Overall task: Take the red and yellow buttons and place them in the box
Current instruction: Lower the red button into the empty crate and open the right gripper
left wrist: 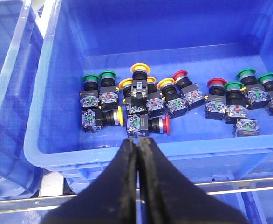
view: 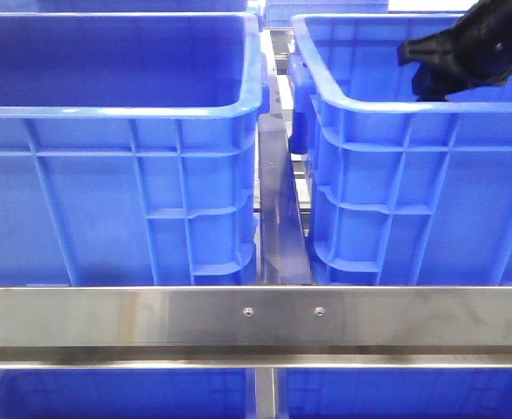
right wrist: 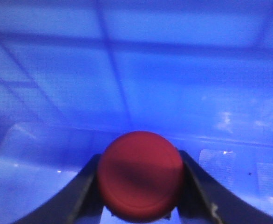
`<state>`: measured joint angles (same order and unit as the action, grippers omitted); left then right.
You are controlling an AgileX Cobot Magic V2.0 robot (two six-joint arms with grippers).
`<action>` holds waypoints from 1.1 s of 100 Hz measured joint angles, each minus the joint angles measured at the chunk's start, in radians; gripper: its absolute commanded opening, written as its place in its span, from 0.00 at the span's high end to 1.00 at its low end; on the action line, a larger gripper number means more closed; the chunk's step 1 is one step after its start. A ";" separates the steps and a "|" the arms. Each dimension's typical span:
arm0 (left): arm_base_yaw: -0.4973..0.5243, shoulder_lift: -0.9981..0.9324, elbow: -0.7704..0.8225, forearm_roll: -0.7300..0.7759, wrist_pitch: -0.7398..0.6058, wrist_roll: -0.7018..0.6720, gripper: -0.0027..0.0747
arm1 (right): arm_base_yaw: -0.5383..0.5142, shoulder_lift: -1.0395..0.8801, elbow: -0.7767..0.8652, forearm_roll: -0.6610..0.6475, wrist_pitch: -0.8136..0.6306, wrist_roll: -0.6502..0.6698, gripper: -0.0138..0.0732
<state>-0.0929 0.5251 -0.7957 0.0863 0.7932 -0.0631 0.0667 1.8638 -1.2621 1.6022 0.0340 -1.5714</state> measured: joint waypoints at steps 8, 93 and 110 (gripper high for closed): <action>0.000 0.000 0.000 0.000 0.000 0.000 0.99 | 0.000 0.024 -0.010 0.002 -0.007 -0.002 0.68; 0.000 0.000 0.000 0.000 0.000 0.000 0.99 | 0.000 0.054 -0.034 0.003 -0.010 -0.005 0.25; 0.000 0.000 0.000 0.000 0.000 0.000 0.99 | 0.000 -0.057 0.011 0.003 -0.010 -0.005 0.25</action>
<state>-0.0929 0.5251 -0.7957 0.0863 0.7932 -0.0631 0.0667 1.8064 -1.2509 1.6055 0.0244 -1.5764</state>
